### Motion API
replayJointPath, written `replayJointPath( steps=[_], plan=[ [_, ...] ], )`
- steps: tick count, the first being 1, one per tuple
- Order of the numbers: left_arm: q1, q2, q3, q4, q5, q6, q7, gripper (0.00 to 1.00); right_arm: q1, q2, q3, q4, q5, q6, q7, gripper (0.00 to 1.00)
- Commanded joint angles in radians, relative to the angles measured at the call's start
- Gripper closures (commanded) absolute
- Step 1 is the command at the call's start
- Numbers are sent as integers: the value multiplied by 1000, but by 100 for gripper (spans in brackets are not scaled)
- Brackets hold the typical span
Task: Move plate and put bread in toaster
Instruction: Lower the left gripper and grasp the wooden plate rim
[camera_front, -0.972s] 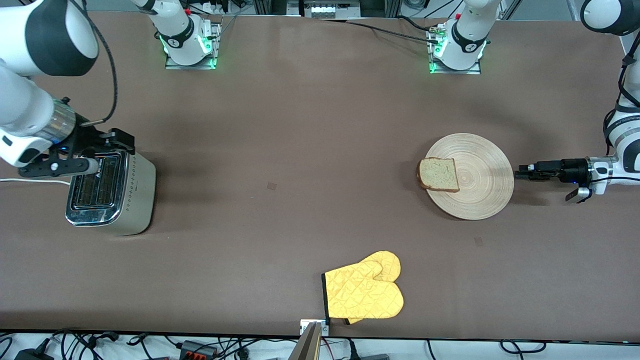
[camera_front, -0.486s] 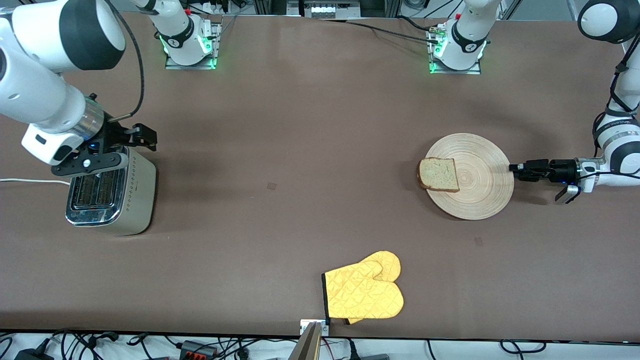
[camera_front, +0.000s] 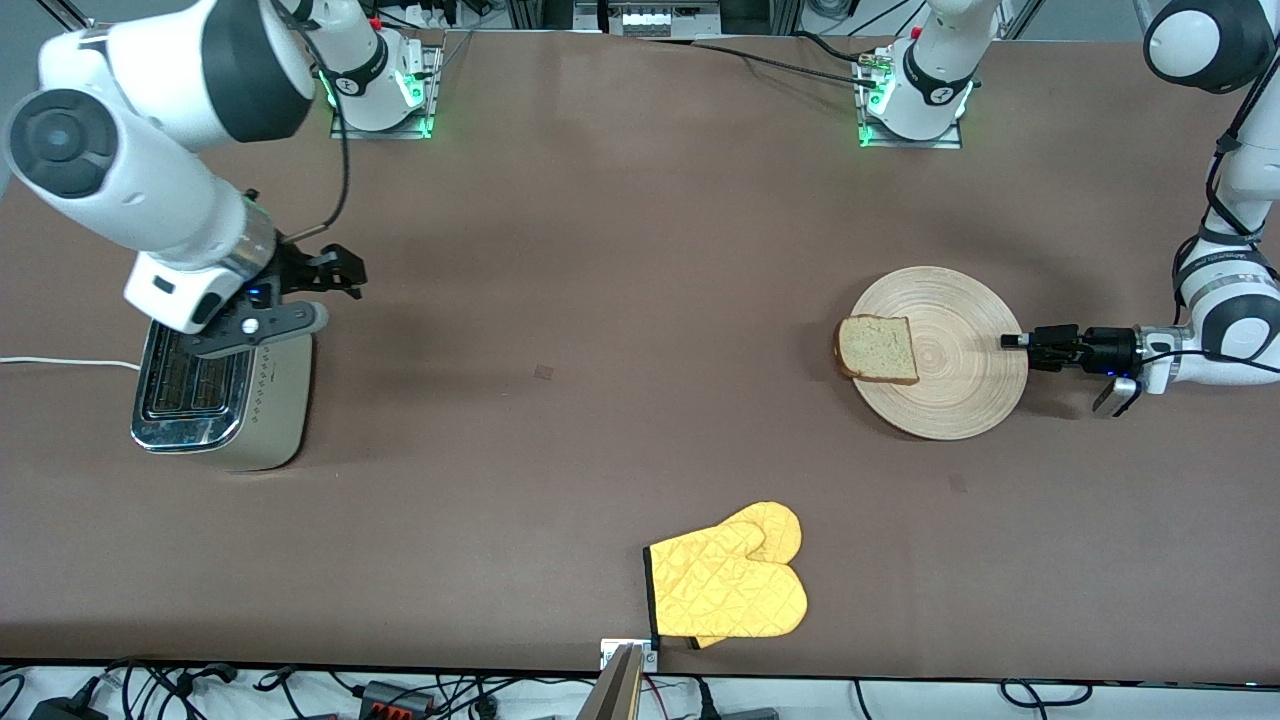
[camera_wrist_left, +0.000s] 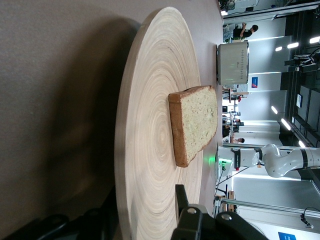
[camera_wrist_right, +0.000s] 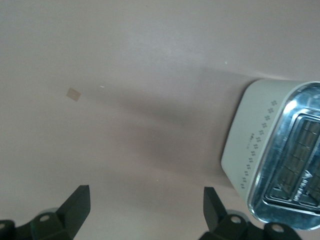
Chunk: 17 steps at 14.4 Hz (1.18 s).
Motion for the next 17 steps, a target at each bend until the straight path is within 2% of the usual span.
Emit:
replayJointPath(
  steps=[1,5,11,17],
  plan=[
    [1,6,4,-1,-14,7,23,62,3,34,-3,16,-1,10,2,0],
    [3,9,5,-2,-8,5,12,77,14,66,-3,13,2,44,3,0],
    [6,6,5,1,-6,-7,-27,86,46,109,-3,19,33,90,2,0],
    [7,6,4,8,-6,-19,-49,89,78,135,-3,19,37,145,3,0]
  ],
)
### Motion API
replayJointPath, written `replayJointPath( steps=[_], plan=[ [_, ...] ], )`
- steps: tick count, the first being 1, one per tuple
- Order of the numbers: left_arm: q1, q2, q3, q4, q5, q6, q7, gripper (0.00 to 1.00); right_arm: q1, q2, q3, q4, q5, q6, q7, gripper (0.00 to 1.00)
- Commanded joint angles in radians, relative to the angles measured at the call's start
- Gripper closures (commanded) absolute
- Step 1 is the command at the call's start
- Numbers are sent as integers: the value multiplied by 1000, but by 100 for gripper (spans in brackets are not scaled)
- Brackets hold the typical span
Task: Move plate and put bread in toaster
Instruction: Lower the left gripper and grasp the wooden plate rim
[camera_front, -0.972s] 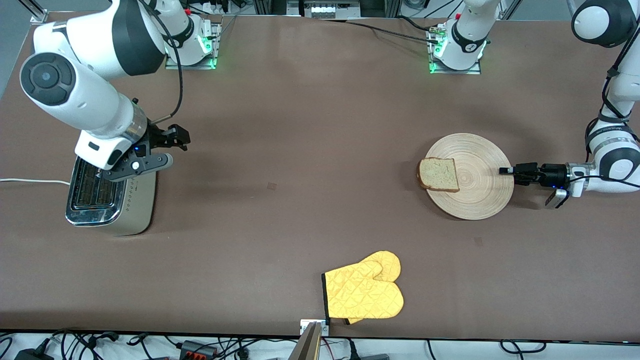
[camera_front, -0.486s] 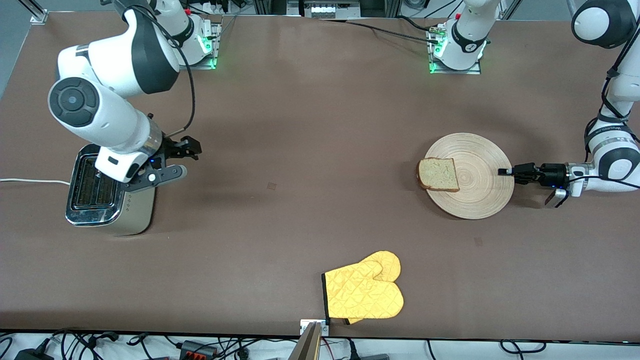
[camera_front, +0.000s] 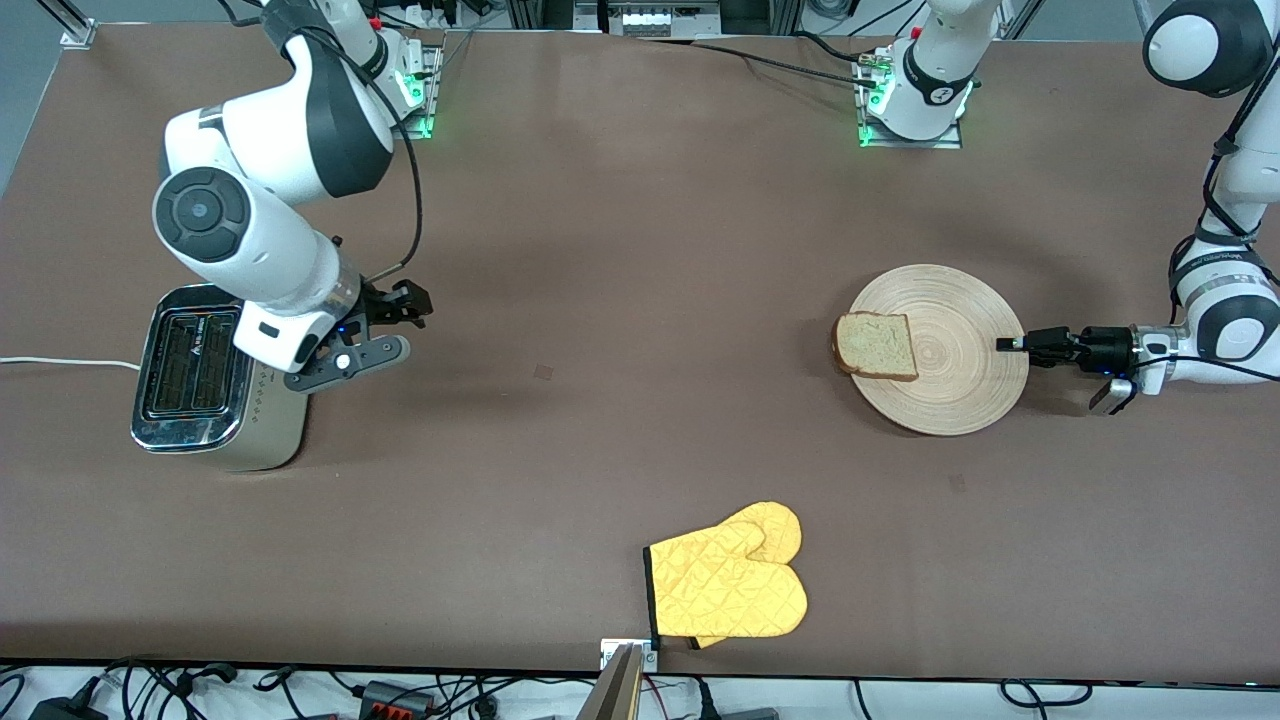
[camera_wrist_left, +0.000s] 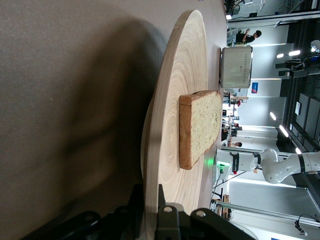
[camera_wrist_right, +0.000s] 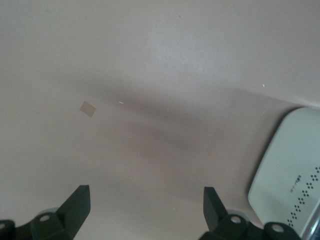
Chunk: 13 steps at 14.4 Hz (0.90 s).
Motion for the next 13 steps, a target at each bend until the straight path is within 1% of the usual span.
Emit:
replayJointPath(
  steps=[1,2,4,5,6,9,10,11,12,13],
  plan=[
    [3,-6,0,9,-6,-28,-13,90,7,20,-3,19,18,26,4,0],
    [3,-6,0,9,-8,-37,-17,90,9,28,-3,19,20,38,5,0],
    [5,-10,-1,11,-6,-59,-42,94,18,33,-3,19,18,41,6,13],
    [6,-13,-1,15,-8,-85,-56,97,20,39,-3,19,20,41,15,16],
    [6,-18,-1,17,-8,-97,-70,98,17,40,-3,19,20,43,37,16],
    [-9,-33,-4,29,-9,-114,-163,99,20,48,-1,18,21,46,89,16],
    [-21,-36,-21,34,-14,-123,-209,99,18,48,-1,18,33,46,104,16],
    [-26,-47,-49,32,-15,-120,-236,99,17,48,-1,16,73,44,115,16],
    [-30,-45,-82,32,-19,-109,-240,99,12,48,-3,16,108,35,115,16],
    [-38,-42,-121,32,-20,-97,-242,99,9,48,-3,15,124,35,115,16]
  ],
)
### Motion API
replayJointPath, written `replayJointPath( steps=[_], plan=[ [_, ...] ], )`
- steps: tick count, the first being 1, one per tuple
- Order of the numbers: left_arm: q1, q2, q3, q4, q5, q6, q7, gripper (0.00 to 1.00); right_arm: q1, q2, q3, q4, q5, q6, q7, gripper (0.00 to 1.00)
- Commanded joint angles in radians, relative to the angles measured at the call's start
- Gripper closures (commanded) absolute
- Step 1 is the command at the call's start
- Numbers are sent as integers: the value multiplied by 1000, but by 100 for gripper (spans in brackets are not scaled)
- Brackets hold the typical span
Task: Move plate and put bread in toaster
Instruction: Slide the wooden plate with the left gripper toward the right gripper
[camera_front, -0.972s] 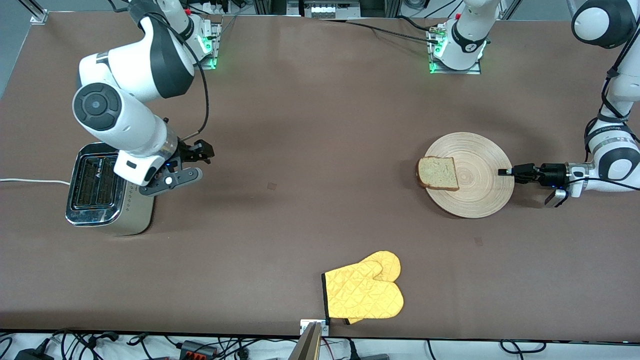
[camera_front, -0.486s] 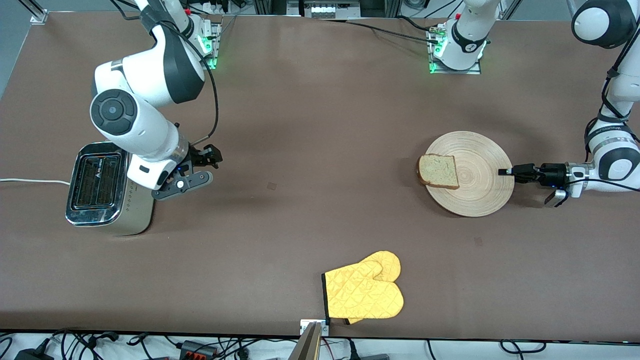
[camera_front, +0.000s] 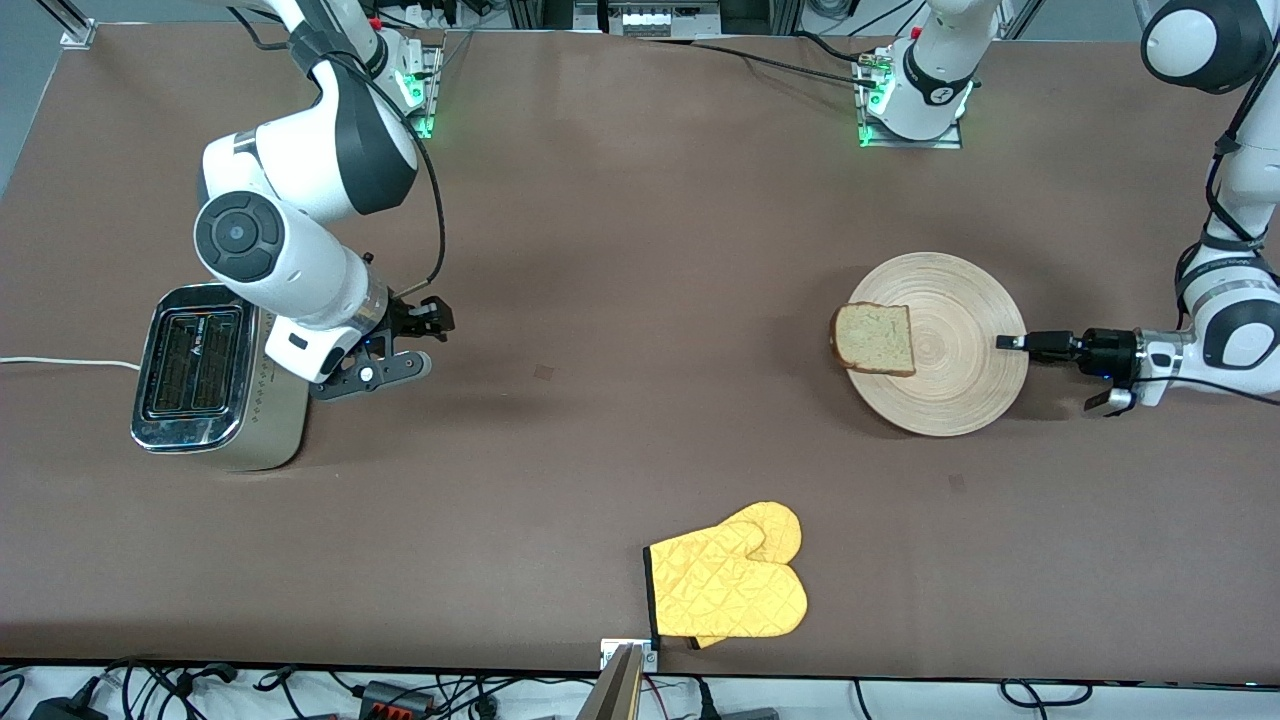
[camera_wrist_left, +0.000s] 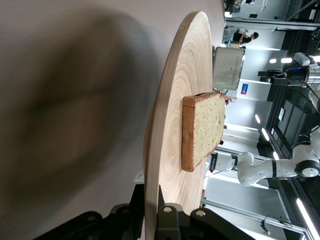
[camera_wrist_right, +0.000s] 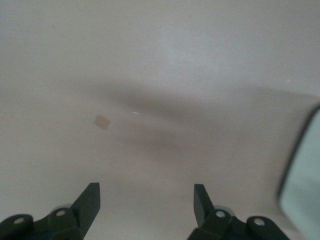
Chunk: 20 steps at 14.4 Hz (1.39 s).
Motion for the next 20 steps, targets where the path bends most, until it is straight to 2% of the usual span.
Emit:
replayJointPath(
  steps=[1,3,7,10,15,18,20],
  plan=[
    [-36,-22,-81,-11,-40,16,-35,99,-6,13,-3,16,42,-9,19,16],
    [-116,-25,-90,-24,-103,99,-44,99,-9,29,-1,16,45,-2,19,16],
    [-304,-17,-90,-39,-305,269,-42,99,-9,36,-3,16,49,0,19,16],
    [-441,-16,-90,-45,-437,344,-42,99,-21,60,-4,15,143,-9,19,16],
    [-593,1,-90,-80,-511,424,-33,99,-35,98,-4,10,220,-14,19,16],
    [-654,4,-90,-97,-562,517,-27,99,-55,114,-4,7,248,-25,15,16],
    [-674,7,-90,-97,-586,528,-27,99,-67,129,-4,5,311,-28,16,16]
  ],
)
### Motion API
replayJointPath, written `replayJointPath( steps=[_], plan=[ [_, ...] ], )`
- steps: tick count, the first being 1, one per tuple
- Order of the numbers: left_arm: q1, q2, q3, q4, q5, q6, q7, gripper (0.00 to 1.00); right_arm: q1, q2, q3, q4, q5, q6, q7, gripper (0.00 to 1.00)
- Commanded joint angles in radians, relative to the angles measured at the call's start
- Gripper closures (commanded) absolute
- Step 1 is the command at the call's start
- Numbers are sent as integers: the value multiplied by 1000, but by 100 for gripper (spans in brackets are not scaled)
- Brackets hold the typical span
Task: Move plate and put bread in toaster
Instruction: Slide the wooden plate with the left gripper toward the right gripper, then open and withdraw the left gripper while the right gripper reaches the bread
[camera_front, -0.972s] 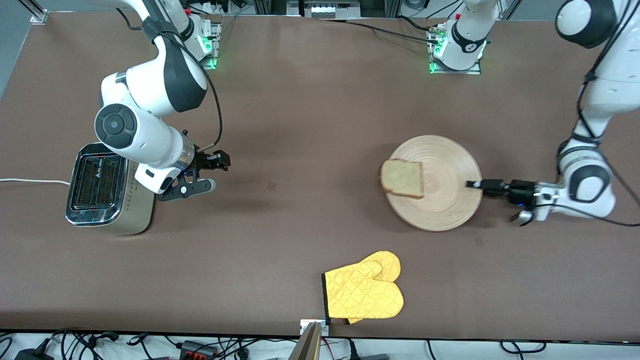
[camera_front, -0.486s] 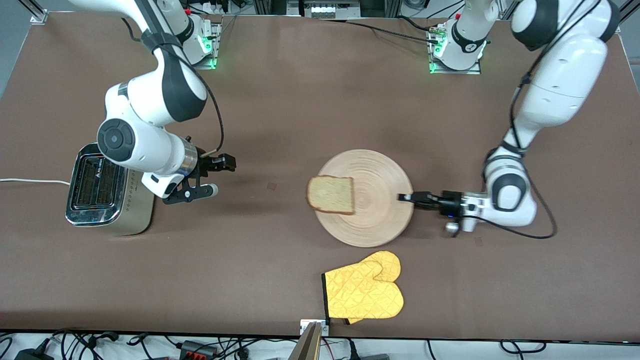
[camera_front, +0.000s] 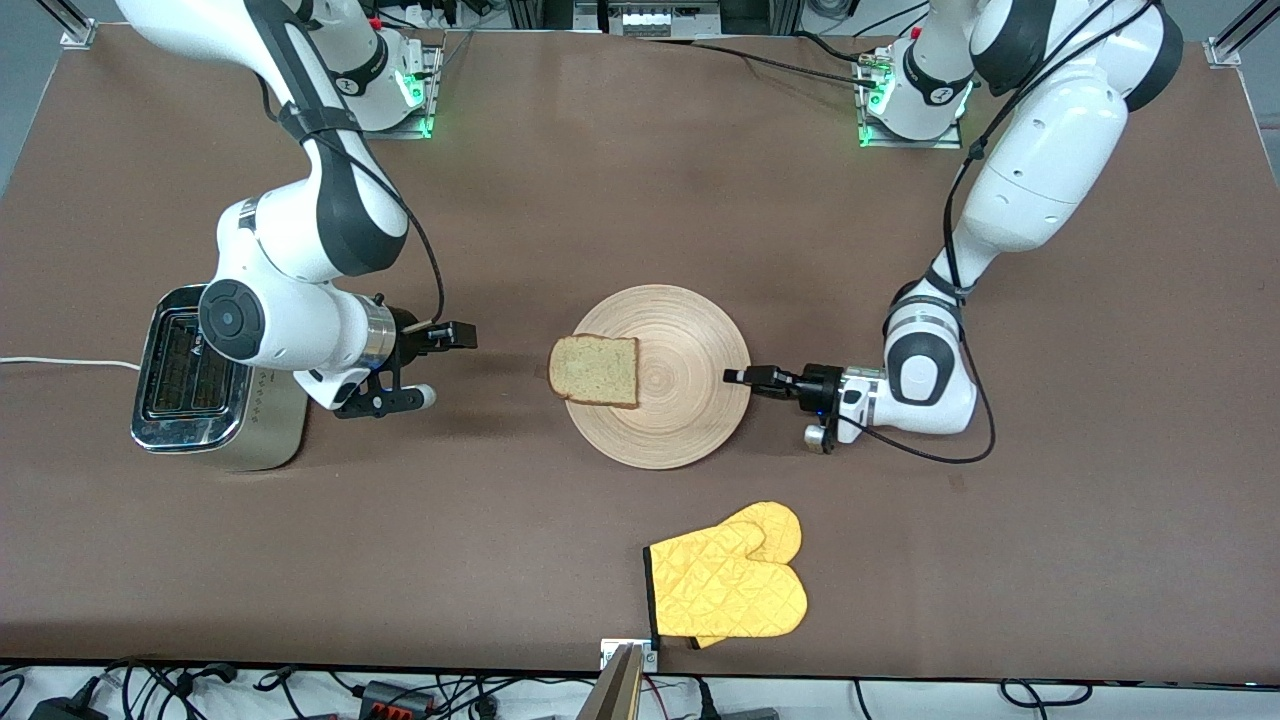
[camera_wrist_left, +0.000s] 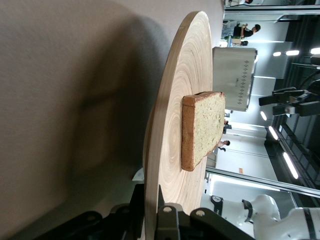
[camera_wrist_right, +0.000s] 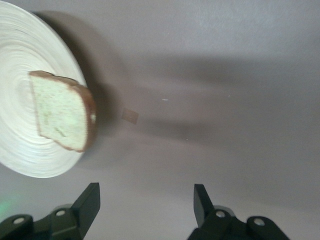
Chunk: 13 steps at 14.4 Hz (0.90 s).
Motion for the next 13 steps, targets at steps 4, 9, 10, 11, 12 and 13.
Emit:
replayJointPath(
  steps=[4,9,10,11,12,13],
  plan=[
    [4,-26,6,-19,-49,-29,27,0,-28,54,5,11,95,4,9,18],
    [151,-76,38,5,115,-223,32,0,-43,107,5,12,244,19,-11,18],
    [203,-111,36,28,236,-237,34,0,-43,123,5,14,284,30,-16,18],
    [243,-139,32,56,333,-275,34,0,-42,134,5,12,312,47,-24,18],
    [282,-151,32,115,430,-341,32,0,-39,146,5,12,330,65,-36,18],
    [306,-153,36,180,507,-413,21,0,-35,153,5,12,349,73,-37,18]
  ],
)
